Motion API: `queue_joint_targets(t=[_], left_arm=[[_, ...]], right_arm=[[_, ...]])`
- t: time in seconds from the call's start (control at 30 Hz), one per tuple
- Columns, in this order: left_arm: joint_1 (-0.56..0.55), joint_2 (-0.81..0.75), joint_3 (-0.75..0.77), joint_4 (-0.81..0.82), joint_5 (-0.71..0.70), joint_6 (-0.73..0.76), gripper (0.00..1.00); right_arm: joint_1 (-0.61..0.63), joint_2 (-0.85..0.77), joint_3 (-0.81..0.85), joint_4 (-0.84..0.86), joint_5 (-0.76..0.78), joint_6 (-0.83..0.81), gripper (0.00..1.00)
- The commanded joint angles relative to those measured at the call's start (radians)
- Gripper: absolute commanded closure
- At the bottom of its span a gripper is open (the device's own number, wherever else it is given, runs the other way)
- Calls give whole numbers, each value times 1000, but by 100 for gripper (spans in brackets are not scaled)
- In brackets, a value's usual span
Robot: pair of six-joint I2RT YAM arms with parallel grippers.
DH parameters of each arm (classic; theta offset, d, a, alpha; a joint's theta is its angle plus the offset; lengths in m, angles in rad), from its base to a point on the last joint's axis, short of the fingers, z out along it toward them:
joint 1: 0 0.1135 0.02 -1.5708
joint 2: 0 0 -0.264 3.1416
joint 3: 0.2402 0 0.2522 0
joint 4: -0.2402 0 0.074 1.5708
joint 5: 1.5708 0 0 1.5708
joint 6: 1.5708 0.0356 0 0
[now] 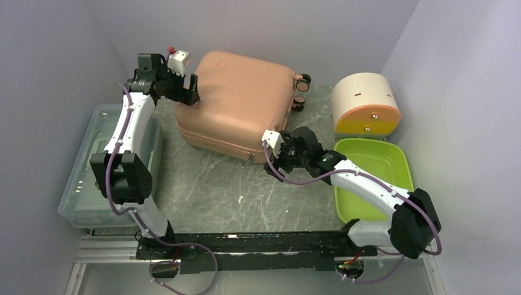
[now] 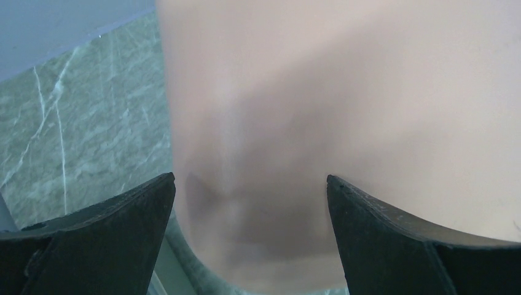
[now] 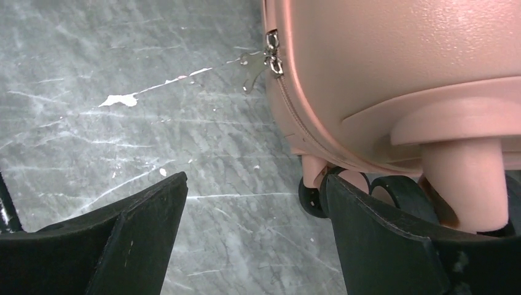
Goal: Open, take out, and arrange the luggage
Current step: Adjust the luggage at the center of the board.
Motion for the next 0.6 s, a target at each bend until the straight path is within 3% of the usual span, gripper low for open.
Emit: queue_joint_targets(t=[0.0, 0.13, 0.33, 0.57], left_arm=[[32, 78, 53, 40, 11, -60, 1], [70, 121, 53, 24, 112, -76, 0], [75, 134, 7, -78, 330, -34, 1], [75, 21, -109, -16, 328, -68, 0]], right_arm=[[-21, -20, 20, 170, 208, 26, 12], [-96, -28, -4, 251, 297, 42, 11], [-272, -38, 33, 264, 242, 100, 12], [-268, -77, -67, 310, 58, 98, 14]])
